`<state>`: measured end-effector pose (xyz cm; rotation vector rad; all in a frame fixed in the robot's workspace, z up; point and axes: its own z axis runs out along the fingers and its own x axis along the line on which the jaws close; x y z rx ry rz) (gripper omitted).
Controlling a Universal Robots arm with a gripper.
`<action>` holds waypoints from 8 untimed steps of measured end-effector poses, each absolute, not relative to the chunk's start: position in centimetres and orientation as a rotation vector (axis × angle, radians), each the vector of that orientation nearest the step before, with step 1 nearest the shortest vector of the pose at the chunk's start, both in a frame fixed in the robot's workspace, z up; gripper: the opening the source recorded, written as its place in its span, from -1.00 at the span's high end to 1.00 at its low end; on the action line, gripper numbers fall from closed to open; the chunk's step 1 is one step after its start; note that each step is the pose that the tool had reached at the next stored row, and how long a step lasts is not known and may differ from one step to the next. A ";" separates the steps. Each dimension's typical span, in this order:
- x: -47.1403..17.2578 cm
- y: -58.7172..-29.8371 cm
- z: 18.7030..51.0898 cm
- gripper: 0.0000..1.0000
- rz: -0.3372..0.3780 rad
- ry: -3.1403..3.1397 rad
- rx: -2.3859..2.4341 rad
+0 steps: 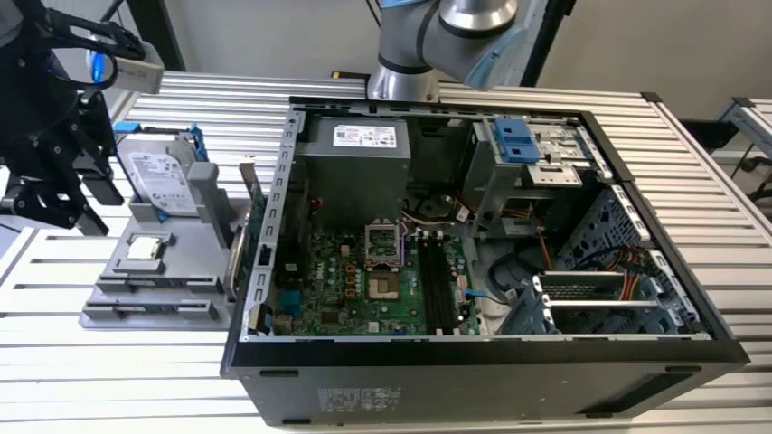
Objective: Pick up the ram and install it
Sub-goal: 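Pick up the ram and move it above insertion slot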
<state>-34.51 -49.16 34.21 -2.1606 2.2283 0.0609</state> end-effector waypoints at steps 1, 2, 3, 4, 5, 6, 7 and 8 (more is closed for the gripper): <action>-34.5 -49.2 34.0 -1.00 0.061 2.228 -2.161; -34.5 -49.2 33.8 -1.00 0.061 2.229 -2.160; -34.5 -49.3 33.7 -1.00 0.061 2.228 -2.160; -34.5 -49.4 33.5 -1.00 0.061 2.229 -2.161; -34.5 -49.5 33.3 -1.00 0.061 2.228 -2.161; -34.5 -49.6 33.1 -1.00 0.061 2.228 -2.161; -34.5 -49.6 32.9 -1.00 0.061 2.228 -2.161; -34.5 -49.6 32.8 -1.00 0.061 2.229 -2.161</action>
